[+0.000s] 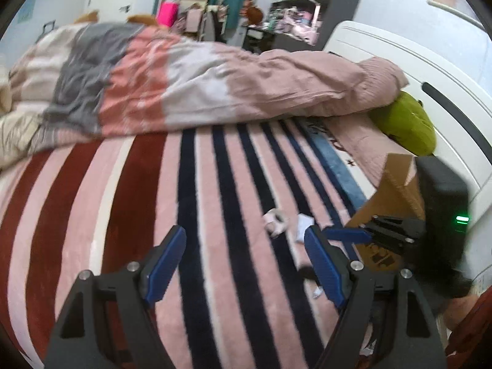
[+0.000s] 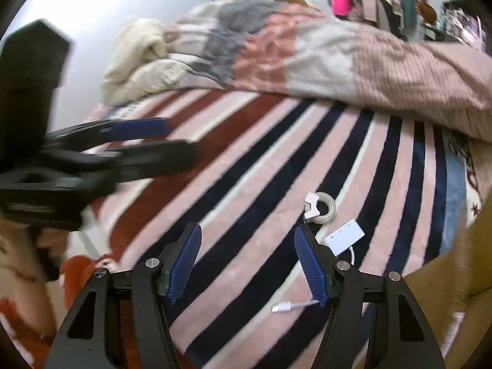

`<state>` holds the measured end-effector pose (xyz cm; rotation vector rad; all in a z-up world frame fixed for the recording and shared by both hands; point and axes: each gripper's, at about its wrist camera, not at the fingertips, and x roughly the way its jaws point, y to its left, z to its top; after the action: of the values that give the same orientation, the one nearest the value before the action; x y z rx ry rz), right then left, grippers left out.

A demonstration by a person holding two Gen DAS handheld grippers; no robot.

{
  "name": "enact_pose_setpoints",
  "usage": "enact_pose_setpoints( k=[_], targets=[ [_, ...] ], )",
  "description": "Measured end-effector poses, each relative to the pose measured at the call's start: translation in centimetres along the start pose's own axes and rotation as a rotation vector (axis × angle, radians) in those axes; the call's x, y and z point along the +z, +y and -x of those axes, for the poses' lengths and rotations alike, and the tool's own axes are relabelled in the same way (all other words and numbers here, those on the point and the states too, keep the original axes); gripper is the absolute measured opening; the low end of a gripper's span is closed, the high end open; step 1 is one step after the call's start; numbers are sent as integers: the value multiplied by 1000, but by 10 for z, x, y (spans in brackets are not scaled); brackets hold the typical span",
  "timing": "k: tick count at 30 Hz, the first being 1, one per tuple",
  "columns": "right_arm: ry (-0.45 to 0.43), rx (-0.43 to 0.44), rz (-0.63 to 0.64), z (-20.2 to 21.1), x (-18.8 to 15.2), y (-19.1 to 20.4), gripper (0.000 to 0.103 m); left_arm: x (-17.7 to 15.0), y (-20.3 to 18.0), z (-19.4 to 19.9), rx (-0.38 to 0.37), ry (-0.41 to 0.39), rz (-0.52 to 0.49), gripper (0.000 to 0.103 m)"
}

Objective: Organize rigid objects
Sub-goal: 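Grasp the tape roll with white clip using the right gripper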

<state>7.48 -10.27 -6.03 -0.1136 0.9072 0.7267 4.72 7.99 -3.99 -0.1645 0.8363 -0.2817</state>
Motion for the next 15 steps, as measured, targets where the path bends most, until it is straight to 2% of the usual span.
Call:
enact_pose_setpoints(
  k=[6, 10, 12, 13, 15],
  targets=[
    [29, -182, -73, -69, 0, -36, 60, -8, 18, -18, 26, 31, 37, 77],
    [41, -254, -55, -97, 4, -52, 58, -9, 23, -24, 31, 45, 46, 77],
    [48, -273, -40, -106, 4, -55, 50, -10, 24, -26, 32, 51, 46, 77],
    [55, -271, -40, -105, 3, -55, 37, -10, 24, -27, 33, 53, 45, 77],
    [66, -265, -37, -108, 1, -55, 36, -10, 23, -27, 30, 53, 42, 77]
  ],
)
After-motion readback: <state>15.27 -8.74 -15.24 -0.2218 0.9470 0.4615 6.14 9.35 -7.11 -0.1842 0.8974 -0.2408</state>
